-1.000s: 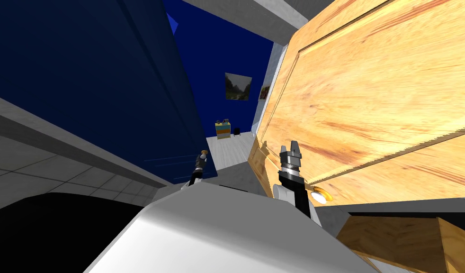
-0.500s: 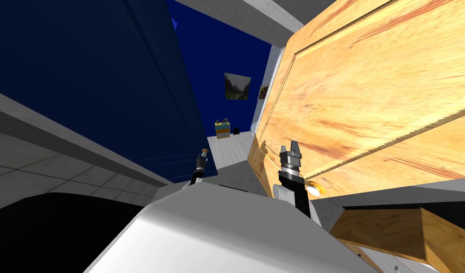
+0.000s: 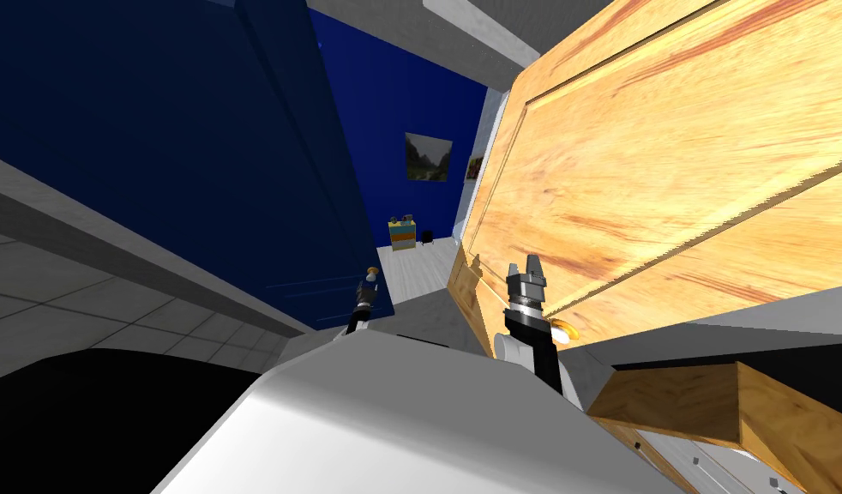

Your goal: Pull the door open

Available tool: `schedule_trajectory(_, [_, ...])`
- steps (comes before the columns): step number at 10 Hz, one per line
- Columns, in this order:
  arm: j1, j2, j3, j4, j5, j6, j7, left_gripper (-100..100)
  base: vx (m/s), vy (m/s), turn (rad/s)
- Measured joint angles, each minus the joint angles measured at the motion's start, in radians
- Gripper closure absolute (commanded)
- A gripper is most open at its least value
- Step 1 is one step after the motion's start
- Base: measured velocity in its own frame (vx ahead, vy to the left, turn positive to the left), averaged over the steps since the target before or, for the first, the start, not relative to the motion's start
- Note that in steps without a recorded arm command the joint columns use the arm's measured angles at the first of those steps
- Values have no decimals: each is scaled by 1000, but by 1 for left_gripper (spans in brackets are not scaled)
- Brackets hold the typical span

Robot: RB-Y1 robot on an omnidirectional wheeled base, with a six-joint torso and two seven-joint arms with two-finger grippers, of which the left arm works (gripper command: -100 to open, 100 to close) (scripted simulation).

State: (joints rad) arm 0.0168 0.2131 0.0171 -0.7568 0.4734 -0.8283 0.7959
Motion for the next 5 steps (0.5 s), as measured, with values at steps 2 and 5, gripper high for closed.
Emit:
schedule_trajectory(2, [1, -5, -12, -10, 26, 3, 53, -100, -58, 9, -19])
schedule_trajectory(5, [0, -11, -26, -19, 57, 5, 125, -100, -59, 8, -29])
